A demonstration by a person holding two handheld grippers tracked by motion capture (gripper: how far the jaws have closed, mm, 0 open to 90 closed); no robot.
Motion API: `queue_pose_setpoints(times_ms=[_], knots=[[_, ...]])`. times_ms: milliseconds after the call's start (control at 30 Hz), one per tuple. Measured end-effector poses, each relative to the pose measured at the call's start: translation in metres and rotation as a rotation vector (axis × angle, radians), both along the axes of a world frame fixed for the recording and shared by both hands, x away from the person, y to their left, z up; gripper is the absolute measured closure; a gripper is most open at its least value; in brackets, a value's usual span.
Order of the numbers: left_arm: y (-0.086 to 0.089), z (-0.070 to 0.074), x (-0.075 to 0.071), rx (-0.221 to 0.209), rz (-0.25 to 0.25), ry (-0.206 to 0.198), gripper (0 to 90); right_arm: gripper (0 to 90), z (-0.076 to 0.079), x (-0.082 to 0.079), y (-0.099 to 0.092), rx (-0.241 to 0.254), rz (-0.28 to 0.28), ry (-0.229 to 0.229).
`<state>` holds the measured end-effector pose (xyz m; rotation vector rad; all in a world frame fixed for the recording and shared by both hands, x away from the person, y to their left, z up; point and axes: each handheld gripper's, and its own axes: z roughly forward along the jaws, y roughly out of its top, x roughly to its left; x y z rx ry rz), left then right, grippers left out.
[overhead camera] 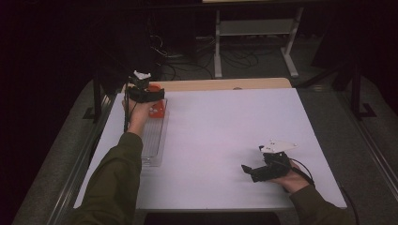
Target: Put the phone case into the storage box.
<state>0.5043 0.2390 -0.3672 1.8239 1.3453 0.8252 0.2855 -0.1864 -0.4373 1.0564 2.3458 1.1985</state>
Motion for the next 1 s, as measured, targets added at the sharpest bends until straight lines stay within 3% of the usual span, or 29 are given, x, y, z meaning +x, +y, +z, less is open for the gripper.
queue_pose_setpoints(times_ms=[333,800,1000], knots=[[0.0011,0.0019,0.0007,-0.016,0.014,-0.036,7.1,1.2,0.0001,-0.0001,-0.0001,0.0,0.001,0.0],[0.0051,0.0046,0.0,-0.035,-0.006,-0.024,1.8,1.2,0.0,-0.0001,0.0001,0.002,0.001,0.0],[0.0064,0.0091,-0.0013,-0.025,-0.044,-0.009,1.8,1.2,0.0001,-0.0003,-0.0003,0.0,-0.002,-0.001]])
